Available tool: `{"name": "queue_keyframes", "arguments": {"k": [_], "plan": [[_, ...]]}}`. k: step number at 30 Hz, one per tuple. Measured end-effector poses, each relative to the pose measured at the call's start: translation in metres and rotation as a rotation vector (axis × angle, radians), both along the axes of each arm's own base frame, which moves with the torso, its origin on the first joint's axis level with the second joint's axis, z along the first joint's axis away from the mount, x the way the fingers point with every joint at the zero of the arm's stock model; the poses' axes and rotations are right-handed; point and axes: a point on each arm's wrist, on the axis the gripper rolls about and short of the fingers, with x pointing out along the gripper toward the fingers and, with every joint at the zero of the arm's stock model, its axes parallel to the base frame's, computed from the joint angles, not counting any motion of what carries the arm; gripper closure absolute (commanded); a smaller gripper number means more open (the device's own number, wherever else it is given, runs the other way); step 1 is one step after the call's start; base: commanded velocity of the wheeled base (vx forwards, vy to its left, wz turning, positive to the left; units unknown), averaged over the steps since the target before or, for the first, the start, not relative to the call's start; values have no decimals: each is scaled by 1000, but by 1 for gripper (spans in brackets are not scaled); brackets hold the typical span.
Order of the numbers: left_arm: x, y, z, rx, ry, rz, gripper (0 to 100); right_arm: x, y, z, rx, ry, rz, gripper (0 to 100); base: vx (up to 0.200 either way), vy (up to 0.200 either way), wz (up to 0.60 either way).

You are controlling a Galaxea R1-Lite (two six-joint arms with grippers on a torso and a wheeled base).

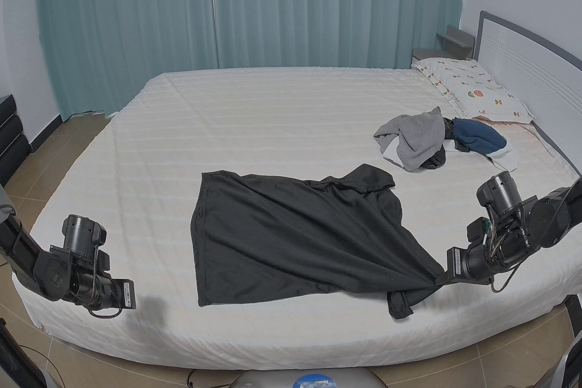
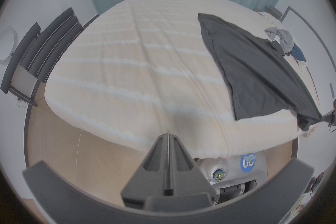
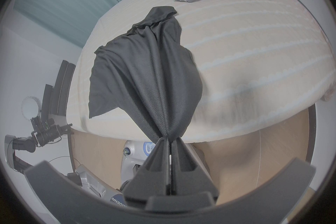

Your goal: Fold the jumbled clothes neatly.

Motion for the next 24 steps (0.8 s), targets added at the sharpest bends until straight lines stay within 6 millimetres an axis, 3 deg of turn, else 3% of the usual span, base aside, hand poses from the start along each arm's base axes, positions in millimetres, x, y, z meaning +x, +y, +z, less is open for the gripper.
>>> {"name": "queue_keyframes", "arguments": {"k": [8,9,17,24], "plan": [[9,-12,6,-200,-34,-1,100,2,2,-5,-3,16,5,100,0,0,0],[10,-14,6,-227,-32,-2,0,2,2,-6,-4,18,5,100,0,0,0],[18,-35,-4,-346,8,-41,0,5,3,-9,2,30,5,100,0,0,0],[38,-59,-17,-454,-83,-2,0,5,3,-11,4,37,4,100,0,0,0]]}}
